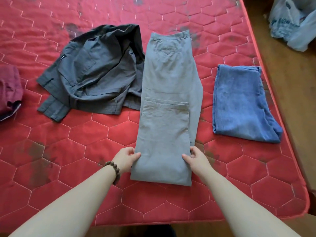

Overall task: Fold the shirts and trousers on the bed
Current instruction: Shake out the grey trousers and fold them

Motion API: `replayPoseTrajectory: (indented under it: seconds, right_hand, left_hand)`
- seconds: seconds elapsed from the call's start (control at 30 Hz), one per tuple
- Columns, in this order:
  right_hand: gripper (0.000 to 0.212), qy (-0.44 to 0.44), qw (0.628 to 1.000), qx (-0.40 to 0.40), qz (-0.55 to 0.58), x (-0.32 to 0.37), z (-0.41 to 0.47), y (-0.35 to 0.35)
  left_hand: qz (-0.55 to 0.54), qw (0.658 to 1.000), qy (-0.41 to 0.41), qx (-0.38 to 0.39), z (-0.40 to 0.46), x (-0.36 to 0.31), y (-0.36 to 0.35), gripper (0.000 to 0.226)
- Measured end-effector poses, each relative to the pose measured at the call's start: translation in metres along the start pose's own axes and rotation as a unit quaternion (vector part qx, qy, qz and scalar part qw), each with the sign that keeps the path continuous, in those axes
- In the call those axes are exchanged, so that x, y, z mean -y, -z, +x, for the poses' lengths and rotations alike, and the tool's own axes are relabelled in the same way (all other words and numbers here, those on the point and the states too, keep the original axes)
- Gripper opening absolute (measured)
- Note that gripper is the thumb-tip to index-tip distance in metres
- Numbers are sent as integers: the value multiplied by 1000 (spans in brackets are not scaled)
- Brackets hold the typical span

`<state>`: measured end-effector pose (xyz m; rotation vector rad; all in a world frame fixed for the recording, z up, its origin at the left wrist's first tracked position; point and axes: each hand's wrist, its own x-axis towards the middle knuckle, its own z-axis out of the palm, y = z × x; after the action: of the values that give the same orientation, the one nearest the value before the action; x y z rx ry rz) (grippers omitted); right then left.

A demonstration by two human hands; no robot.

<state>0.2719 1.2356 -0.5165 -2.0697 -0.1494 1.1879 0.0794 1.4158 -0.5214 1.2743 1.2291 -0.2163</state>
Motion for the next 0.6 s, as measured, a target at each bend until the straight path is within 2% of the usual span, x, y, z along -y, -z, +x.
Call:
replayPoseTrajectory:
  seconds: [0.17, 0.3, 0.47, 0.6]
  right_hand:
    - [17, 3, 993, -54, -102, -18, -15, -4]
    - [13, 9, 994, -54, -92, -28, -35, -3]
    - [13, 46, 997, -33, -58, -31, -53, -2]
    - [14, 47, 993, -38, -106, -45, -57, -5]
  left_hand:
    - [113, 992, -42, -22, -10, 21, -5, 22]
    - [107, 991, -74, 3, -22, 24, -4, 6]
    - [94, 991, -89, 26, -31, 26, 0, 11]
    - [127, 989, -79, 22, -35, 29, -3, 9]
